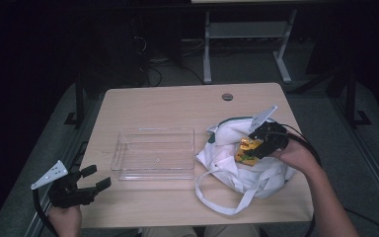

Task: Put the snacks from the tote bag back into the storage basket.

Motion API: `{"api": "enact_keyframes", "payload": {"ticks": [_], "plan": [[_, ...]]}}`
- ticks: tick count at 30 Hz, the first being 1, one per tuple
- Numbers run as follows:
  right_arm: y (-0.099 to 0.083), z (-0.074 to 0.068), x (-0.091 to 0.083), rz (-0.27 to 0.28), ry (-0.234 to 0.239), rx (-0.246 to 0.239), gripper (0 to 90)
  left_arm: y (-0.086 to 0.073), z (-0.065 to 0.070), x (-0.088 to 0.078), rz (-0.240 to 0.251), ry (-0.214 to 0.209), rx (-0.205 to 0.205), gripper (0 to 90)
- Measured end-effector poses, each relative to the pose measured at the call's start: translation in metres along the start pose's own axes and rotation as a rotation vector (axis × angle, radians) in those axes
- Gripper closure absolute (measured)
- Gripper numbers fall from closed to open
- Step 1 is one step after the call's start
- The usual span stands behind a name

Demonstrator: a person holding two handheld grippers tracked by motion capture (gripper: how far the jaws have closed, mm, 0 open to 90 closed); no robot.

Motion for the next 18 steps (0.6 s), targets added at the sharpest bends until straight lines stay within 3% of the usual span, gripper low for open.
{"api": "enact_keyframes", "payload": {"ticks": [6,11,18], "plan": [[-0.0029,-0.0001,0.0046,-0.035,0.006,-0.011,39.6,0.0001,0.0001,-0.0002,0.0,0.001,-0.001,12.6],[-0.0026,0.001,0.0064,-0.034,0.014,-0.028,45.2,0.0002,0.0001,-0.0004,0.001,0.0,-0.002,12.6],[-0.0026,0.0039,0.0099,-0.035,0.023,-0.027,46.5,0.0004,-0.0002,-0.0006,0.004,0.0,-0.004,12.6]]}}
Point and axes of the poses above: each handheld gripper's, and its own axes: x roughly forward along the jaws, y roughly out of its top, z roughly to its right, the point moved 7 cm from there along x, roughly forward along the jaws, and after that the axes turned 10 degrees about -y, right-handed, at the moved point
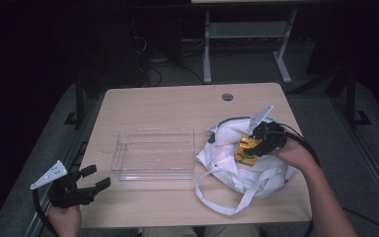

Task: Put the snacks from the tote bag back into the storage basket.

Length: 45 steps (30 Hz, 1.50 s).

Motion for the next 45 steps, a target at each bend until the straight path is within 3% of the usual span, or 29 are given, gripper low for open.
{"api": "enact_keyframes", "payload": {"ticks": [22,37,45], "plan": [[0.004,0.005,-0.004,-0.01,0.012,0.025,50.8,0.0,-0.001,-0.001,0.005,-0.002,-0.004,12.6],[0.025,0.009,-0.043,0.049,-0.007,0.03,51.0,0.0,0.0,-0.001,0.005,-0.002,-0.005,12.6],[0.035,0.008,-0.059,0.073,0.011,0.037,51.1,0.0,-0.001,-0.001,0.006,0.001,-0.006,12.6]]}}
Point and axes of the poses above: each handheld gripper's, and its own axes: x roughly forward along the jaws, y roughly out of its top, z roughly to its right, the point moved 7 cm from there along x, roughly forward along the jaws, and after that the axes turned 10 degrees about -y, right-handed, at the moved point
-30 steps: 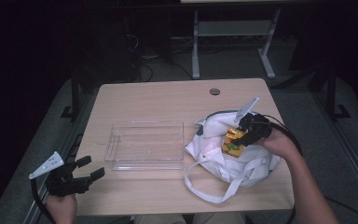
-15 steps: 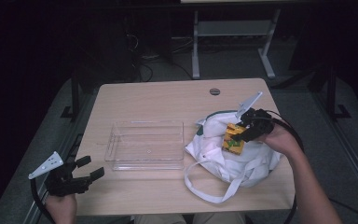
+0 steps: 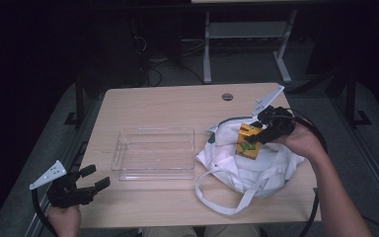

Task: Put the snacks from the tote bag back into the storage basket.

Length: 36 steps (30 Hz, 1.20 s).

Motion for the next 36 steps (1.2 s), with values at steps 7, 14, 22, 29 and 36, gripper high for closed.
{"api": "enact_keyframes", "payload": {"ticks": [7,14,22,29,36], "plan": [[0.013,-0.008,-0.006,-0.008,-0.002,-0.037,51.3,0.0,0.0,-0.001,-0.001,0.0,0.001,12.6],[0.026,-0.015,-0.007,0.021,0.016,-0.061,51.4,0.0,0.001,0.0,-0.001,-0.005,0.005,12.6],[0.037,-0.019,-0.008,0.028,0.03,-0.074,51.5,0.0,0.0,0.0,0.0,-0.003,0.001,12.6],[0.048,-0.023,-0.01,0.031,0.033,-0.097,51.6,0.0,0.0,0.0,0.0,-0.003,0.001,12.6],[0.06,-0.027,-0.012,0.053,0.047,-0.105,51.6,0.0,0.0,0.0,0.003,-0.003,0.001,12.6]]}}
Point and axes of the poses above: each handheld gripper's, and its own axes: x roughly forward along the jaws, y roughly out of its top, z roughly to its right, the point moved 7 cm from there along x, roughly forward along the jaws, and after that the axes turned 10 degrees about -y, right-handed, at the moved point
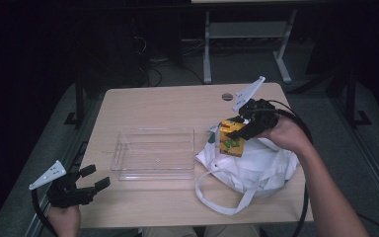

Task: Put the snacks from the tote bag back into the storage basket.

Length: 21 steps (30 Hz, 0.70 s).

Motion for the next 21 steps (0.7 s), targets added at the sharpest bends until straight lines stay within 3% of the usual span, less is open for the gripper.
{"api": "enact_keyframes", "payload": {"ticks": [21], "plan": [[0.045,-0.016,0.01,0.021,0.041,-0.098,51.7,0.001,0.0,-0.001,0.008,0.001,0.001,12.6]]}}
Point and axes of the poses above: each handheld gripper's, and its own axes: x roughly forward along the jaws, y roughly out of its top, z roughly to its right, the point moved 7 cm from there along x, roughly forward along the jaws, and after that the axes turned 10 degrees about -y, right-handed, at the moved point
